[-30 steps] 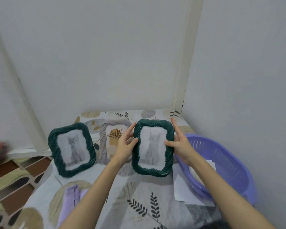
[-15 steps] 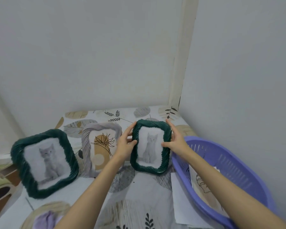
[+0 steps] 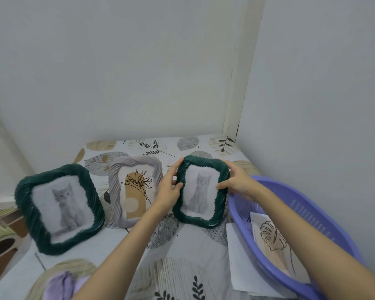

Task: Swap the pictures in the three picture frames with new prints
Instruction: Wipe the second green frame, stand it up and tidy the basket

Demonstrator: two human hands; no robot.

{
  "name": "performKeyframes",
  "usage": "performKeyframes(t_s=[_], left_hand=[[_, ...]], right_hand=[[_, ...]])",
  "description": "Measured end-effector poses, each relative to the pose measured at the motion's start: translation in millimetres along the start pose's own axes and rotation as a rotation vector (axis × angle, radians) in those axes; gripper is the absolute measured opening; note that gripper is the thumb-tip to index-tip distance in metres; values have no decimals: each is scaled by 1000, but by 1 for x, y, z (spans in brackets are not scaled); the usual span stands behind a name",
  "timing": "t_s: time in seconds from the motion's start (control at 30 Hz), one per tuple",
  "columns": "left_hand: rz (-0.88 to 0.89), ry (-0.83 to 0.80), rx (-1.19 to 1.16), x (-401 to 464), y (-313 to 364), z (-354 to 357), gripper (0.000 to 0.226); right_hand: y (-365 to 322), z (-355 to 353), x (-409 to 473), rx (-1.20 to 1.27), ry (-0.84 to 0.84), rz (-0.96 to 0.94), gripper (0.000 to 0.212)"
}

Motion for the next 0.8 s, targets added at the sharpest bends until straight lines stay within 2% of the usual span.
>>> performKeyframes(t_s=[0.13, 0.3, 0.4, 0.5, 0.6, 0.67, 0.73, 0.8], left_hand=[[14, -7, 41, -2, 3, 1, 71], [1, -18, 174, -9, 2, 1, 71], [36, 52, 307, -28, 9, 8, 62], [103, 112, 285, -60, 20, 36, 48], [11, 8, 178, -89, 19, 76, 37], [-86, -79, 222, -100, 10, 101, 34], [-180, -122, 312, -106, 3, 122, 33], [-282, -141, 390, -110, 0, 136, 37]], right_hand=[[0, 1, -1, -47, 10, -2, 62], [-2, 1, -13, -10, 25, -39, 70], [1, -6, -34, 21, 99, -111, 74], [10, -12, -69, 2, 198, -138, 69], [27, -15, -110, -144, 293, -103, 62], [41, -21, -138, -387, 441, -49, 55], [55, -31, -164, -661, 618, 69, 51], [69, -38, -189, -758, 725, 267, 49]])
Point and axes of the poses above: each hand's wrist, its own x-axis towards the middle knuckle, its own z-axis out of the palm, y = z × x, the point moved 3 cm from there along x, towards the middle knuckle, and after that the axes turned 15 degrees about -y, right-handed, at the moved point
